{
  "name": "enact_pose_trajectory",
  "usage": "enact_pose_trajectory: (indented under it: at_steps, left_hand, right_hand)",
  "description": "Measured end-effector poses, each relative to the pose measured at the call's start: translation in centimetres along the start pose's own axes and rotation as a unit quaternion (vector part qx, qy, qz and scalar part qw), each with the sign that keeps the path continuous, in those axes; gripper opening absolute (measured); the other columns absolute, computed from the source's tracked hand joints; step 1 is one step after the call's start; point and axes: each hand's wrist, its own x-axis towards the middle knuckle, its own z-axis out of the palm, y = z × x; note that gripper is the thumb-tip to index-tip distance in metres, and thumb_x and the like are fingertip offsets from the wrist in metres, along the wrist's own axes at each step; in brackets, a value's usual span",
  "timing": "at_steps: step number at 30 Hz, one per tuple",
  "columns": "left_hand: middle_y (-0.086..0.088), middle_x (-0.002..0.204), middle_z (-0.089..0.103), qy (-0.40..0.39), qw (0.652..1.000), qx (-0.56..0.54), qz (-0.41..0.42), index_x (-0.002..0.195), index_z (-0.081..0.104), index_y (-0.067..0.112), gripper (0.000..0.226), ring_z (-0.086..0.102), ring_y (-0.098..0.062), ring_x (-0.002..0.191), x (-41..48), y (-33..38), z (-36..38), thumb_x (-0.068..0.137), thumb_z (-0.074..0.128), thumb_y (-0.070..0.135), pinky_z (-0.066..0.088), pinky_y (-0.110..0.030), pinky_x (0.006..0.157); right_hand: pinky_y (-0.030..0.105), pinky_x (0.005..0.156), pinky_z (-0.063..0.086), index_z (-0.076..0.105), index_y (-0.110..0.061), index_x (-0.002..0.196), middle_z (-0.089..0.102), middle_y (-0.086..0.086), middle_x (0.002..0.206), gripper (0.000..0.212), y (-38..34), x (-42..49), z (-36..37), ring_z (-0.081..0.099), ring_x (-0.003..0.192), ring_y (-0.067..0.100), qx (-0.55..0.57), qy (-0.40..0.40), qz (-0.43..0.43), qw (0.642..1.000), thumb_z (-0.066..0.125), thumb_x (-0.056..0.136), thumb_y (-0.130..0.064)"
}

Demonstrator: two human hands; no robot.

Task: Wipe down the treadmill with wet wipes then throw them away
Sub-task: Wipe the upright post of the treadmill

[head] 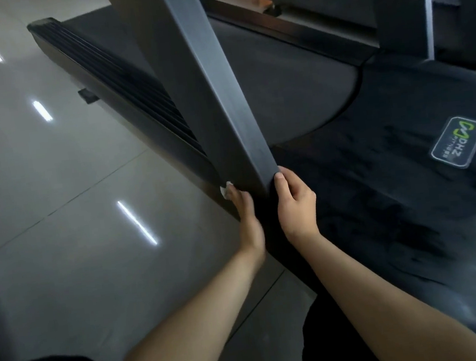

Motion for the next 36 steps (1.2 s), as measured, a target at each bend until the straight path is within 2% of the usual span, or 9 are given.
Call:
enact_pose_trajectory:
  at_steps: [3,6,8,12,15,21,27,32,36]
  left_hand:
    - [0.005,0.165,0.028,0.0,0.995,-0.043,-0.087,0.156,0.024,0.05,0.093,0.037,-0.014,0.147,2.3,-2.7,-1.7,0.076,0.047,0.093,0.034,-0.048,0.119]
    - [-0.003,0.139,0.061,0.008,0.989,-0.056,-0.137,0.152,0.043,0.029,0.075,0.062,-0.016,0.118,1.4,-0.6,-1.3,0.096,0.027,0.077,0.053,-0.033,0.086]
    - [-0.005,0.143,0.058,0.011,0.986,-0.063,-0.157,0.154,0.04,0.028,0.076,0.059,-0.02,0.121,1.0,-0.7,-1.5,0.097,0.025,0.076,0.051,-0.034,0.085]
    - [0.003,0.168,0.019,0.016,0.995,-0.021,-0.096,0.161,0.012,0.039,0.105,0.025,-0.017,0.152,-1.4,-0.6,0.4,0.076,0.041,0.094,0.027,-0.043,0.123]
    - [0.015,0.165,-0.015,0.023,0.993,0.099,0.065,0.16,-0.006,0.025,0.073,-0.006,0.005,0.151,-4.8,0.2,2.8,0.104,0.029,0.055,0.003,-0.021,0.125]
    - [0.003,0.169,-0.002,-0.047,0.968,0.197,0.148,0.157,0.0,0.023,0.059,0.004,0.009,0.151,-6.9,-3.4,1.9,0.108,0.032,0.03,0.008,-0.014,0.122]
    - [0.015,0.162,0.015,0.015,0.997,0.066,-0.046,0.161,0.007,0.03,0.057,0.025,0.0,0.142,-5.8,-4.8,1.6,0.111,0.032,0.017,0.023,-0.015,0.112]
    - [0.019,0.145,0.036,0.051,0.99,-0.019,-0.132,0.16,0.008,0.039,0.076,0.056,0.016,0.098,-4.5,-5.9,1.1,0.104,0.039,-0.001,0.049,-0.008,0.078]
    - [0.012,0.156,0.037,0.115,0.992,-0.017,-0.05,0.162,0.016,0.029,0.072,0.043,-0.003,0.138,-5.1,-5.8,1.7,0.103,0.045,-0.002,0.038,-0.032,0.117]
  right_hand:
    - [0.019,0.098,0.047,0.067,-0.024,0.126,0.068,-0.021,0.114,0.027,0.2,0.0,-0.5,0.059,0.112,-0.008,0.006,-0.009,0.004,1.0,0.051,0.104,-0.028]
    - [0.02,0.101,0.047,0.069,-0.024,0.124,0.068,-0.024,0.112,0.026,0.7,-0.1,-1.3,0.058,0.111,-0.01,-0.002,-0.005,0.008,1.0,0.054,0.103,-0.024]
    - [0.023,0.1,0.048,0.07,-0.026,0.121,0.069,-0.023,0.112,0.025,1.2,-0.6,-2.1,0.059,0.11,-0.008,-0.01,-0.011,0.008,1.0,0.054,0.102,-0.022]
    - [0.026,0.095,0.05,0.073,-0.029,0.113,0.071,-0.021,0.107,0.026,1.4,-1.1,-3.0,0.062,0.106,-0.005,0.001,-0.021,0.036,0.999,0.052,0.101,-0.018]
    - [0.029,0.095,0.053,0.076,-0.023,0.105,0.074,-0.014,0.104,0.028,1.3,-0.7,-2.9,0.065,0.103,0.0,0.043,0.004,0.059,0.997,0.052,0.099,-0.01]
    - [0.039,0.101,0.052,0.077,-0.019,0.102,0.075,-0.007,0.106,0.027,1.7,-0.5,-2.8,0.067,0.106,0.008,0.074,0.023,0.082,0.994,0.052,0.098,-0.01]
    - [0.034,0.099,0.053,0.075,-0.022,0.104,0.073,-0.014,0.104,0.027,2.0,-0.5,-2.9,0.064,0.103,0.001,0.017,0.003,0.059,0.998,0.05,0.1,-0.011]
    - [0.018,0.094,0.047,0.064,-0.029,0.129,0.066,-0.015,0.121,0.03,1.9,-0.4,-4.0,0.058,0.111,-0.001,-0.089,-0.106,0.059,0.989,0.046,0.104,-0.03]
    - [0.023,0.096,0.049,0.063,-0.029,0.13,0.069,-0.015,0.118,0.032,1.9,-1.4,-3.7,0.062,0.111,0.0,-0.06,-0.104,0.056,0.991,0.056,0.099,-0.028]
